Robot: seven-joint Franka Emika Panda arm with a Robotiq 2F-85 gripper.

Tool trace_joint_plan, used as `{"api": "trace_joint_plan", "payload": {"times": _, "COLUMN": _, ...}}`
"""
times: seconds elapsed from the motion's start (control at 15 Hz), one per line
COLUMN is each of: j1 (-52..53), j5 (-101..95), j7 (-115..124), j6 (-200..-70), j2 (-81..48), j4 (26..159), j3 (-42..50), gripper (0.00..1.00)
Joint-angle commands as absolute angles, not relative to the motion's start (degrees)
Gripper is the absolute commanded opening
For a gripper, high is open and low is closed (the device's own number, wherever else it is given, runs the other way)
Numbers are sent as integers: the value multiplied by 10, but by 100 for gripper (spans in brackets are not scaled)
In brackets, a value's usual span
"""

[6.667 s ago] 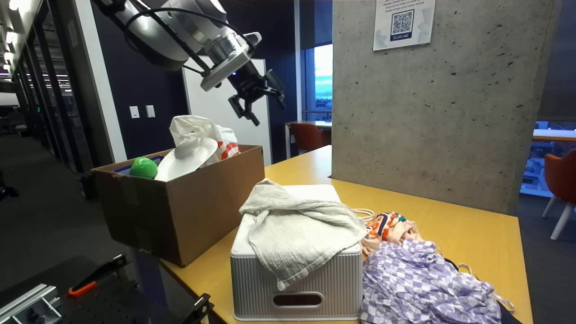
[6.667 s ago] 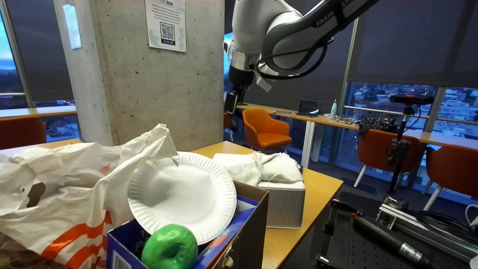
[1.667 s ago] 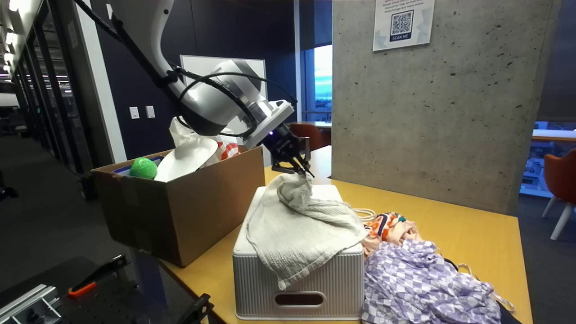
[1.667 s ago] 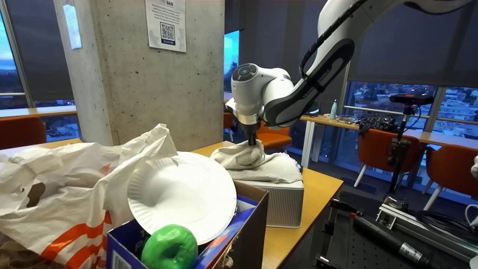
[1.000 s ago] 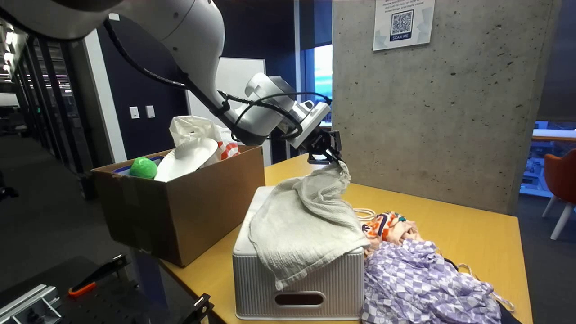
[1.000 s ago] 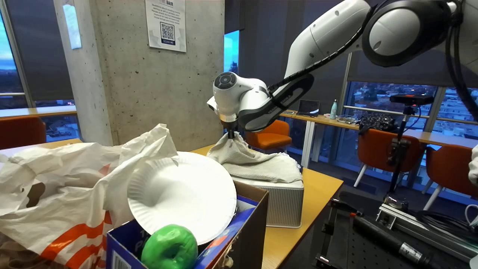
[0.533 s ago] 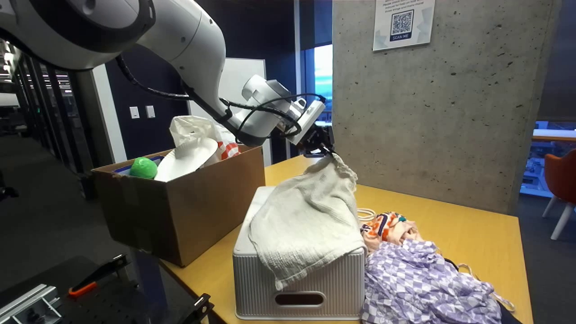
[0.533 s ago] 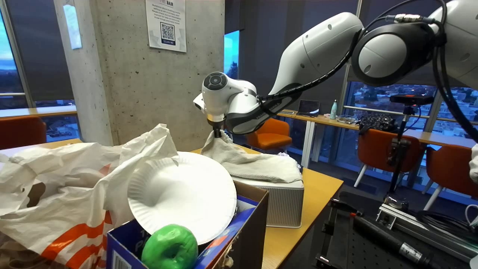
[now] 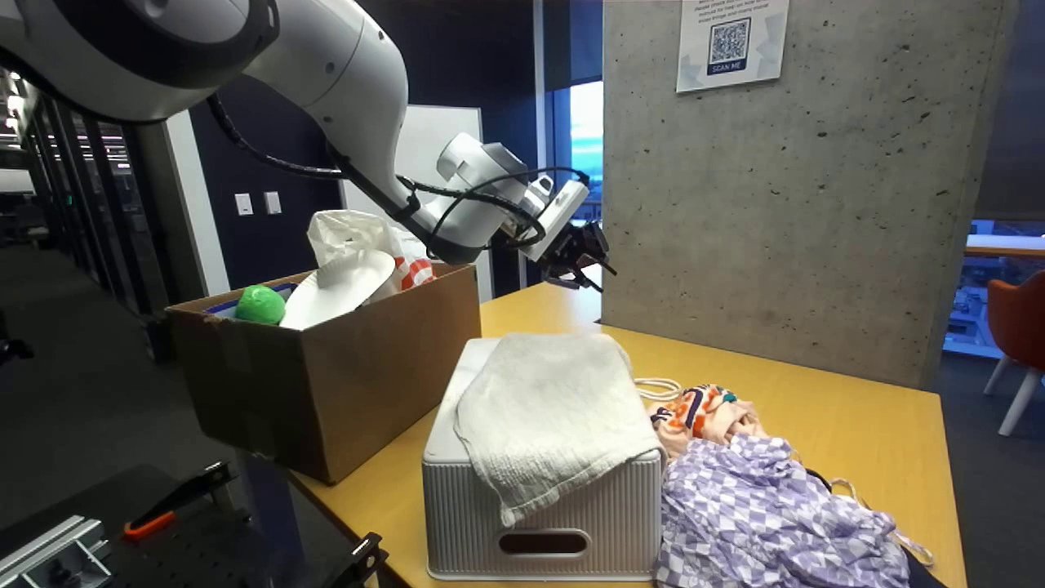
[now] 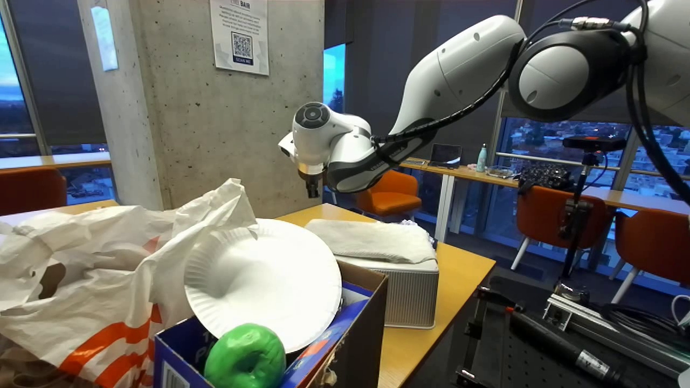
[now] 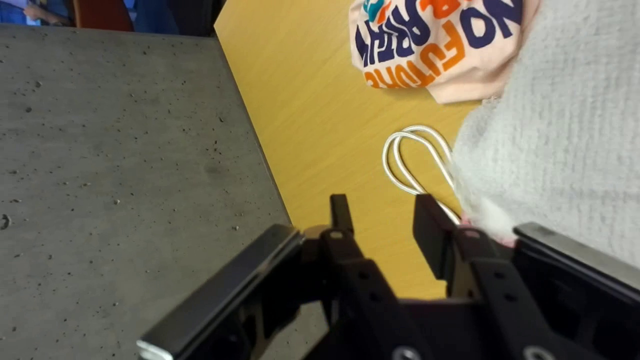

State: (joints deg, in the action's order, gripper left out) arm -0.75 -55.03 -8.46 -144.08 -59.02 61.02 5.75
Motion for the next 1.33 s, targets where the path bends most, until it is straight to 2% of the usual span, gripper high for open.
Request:
{"api": "trace_joint_plan", "payload": {"times": 0.0, "j1": -3, "j5": -536, "j7": -87, "j6": -1428, "j2": -480, "j4": 723, "j3": 70, "gripper": 69}}
{"api": "trace_joint_plan", "payload": {"times": 0.27, "j1": -23, "j5": -439, "j7": -104, "j6": -1388, "j2": -369, "j4": 830, "j3": 24, "gripper": 99}}
{"api": "trace_joint_plan", "payload": {"times": 0.47, "j1": -22, "j5": -358, "j7": -82, "j6": -1394, "j2": -304, "j4": 915, "j3": 9, "gripper": 100}}
{"api": "trace_joint_plan", "payload": {"times": 0.8, "j1": -5, "j5": -227, "j7": -53, "j6": -1415, "j2": -269, "j4": 1018, "j3": -7, "gripper": 100}}
{"api": "trace_joint_plan", "payload": {"times": 1.27, "j1": -7, "j5": -156, "j7": -10, "j6": -1504, "j2": -235, "j4": 1173, "j3": 9, "gripper": 100}}
